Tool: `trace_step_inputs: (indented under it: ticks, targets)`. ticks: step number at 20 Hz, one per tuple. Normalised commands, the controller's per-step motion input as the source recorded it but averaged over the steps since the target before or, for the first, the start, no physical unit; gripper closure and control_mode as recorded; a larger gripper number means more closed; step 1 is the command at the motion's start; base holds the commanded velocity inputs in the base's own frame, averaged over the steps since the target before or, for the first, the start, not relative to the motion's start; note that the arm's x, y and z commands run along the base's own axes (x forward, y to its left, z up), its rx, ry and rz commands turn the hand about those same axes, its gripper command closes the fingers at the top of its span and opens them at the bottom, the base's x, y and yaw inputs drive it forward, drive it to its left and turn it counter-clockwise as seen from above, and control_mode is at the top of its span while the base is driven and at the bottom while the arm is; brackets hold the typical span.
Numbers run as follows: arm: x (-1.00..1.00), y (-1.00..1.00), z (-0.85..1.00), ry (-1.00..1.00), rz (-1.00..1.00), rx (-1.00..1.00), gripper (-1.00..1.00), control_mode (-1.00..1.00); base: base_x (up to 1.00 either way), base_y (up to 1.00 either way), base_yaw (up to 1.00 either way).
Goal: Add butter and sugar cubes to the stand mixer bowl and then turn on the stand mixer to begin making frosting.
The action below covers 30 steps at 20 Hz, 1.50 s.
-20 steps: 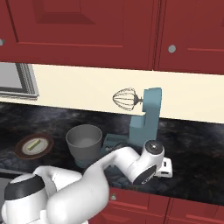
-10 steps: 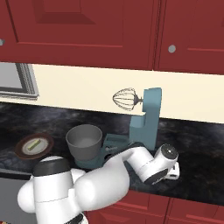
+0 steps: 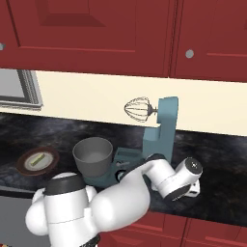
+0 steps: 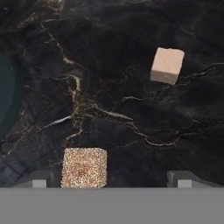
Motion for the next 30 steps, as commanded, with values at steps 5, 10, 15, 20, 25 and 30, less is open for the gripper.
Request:
trace_step_inputs:
  ticks: [5,10,15,20,25,30]
  targets:
    - [0.05,0.2,-0.17,-0.11,0.0,0.0,-1.0,-1.0,0.0,0.0,0.0]
    - [0.33,0.09,-0.14,0.0,0.0,-0.01,-1.0,-1.0,0.0,0.0,0.0]
    - [0.08,0.2,-0.11,0.01,0.0,0.0,-1.0,-1.0,0.0,0.0,0.0]
    - [-0.01,0.2,-0.16,0.0,0.0,0.0,-1.0,-1.0,0.0,0.0,0.0]
    - [-0.02,0.31,-0.26,0.0,0.0,0.0,-1.0,-1.0,0.0,0.0,0.0]
    - [0.0,0.32,-0.37,0.03,0.0,0.0,1.0,-1.0,0.0,0.0,0.0]
